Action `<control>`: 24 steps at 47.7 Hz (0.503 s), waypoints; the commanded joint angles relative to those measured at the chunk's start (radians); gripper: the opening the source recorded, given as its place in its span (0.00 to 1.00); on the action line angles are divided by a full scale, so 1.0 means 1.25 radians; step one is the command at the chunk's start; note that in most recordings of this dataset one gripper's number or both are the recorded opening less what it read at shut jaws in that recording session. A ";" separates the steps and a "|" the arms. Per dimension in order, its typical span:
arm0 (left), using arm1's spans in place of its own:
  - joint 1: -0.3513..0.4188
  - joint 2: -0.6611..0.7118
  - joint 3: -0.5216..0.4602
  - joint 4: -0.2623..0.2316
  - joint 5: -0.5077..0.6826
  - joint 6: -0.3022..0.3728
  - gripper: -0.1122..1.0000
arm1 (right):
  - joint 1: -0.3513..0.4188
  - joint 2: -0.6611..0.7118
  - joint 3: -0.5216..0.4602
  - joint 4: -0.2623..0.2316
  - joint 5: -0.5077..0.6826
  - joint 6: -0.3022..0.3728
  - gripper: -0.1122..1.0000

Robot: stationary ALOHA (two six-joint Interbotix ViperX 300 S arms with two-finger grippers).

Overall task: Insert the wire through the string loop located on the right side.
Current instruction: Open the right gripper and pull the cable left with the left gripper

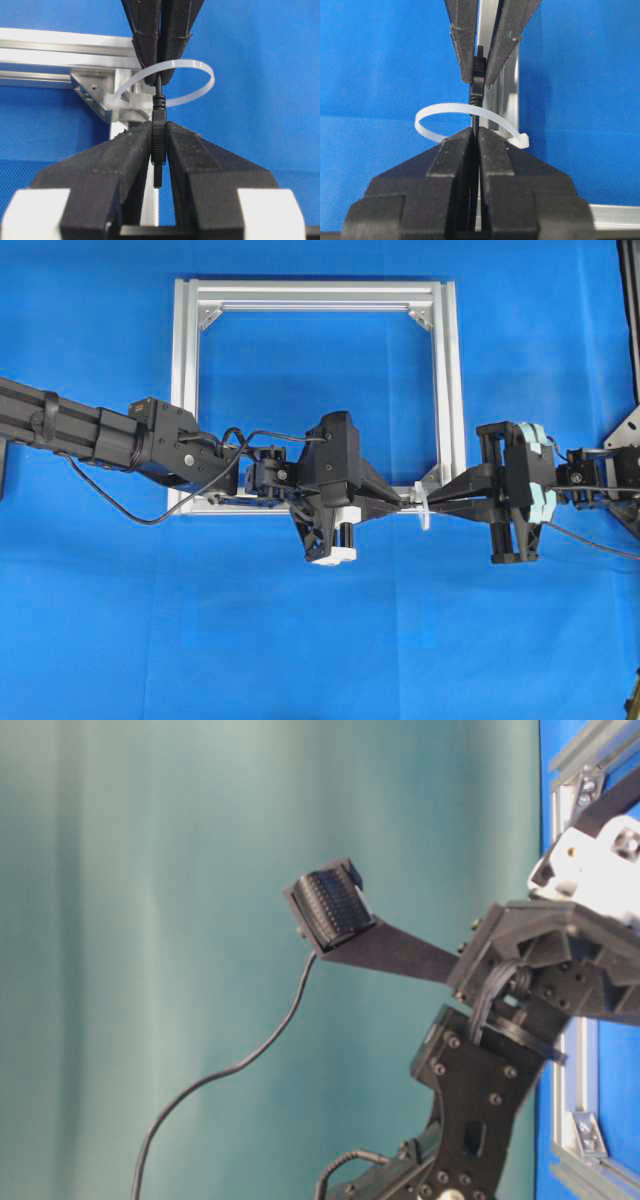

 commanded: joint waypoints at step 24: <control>0.002 -0.012 -0.015 0.002 -0.001 -0.001 0.17 | 0.002 -0.006 -0.013 0.006 -0.010 0.006 0.96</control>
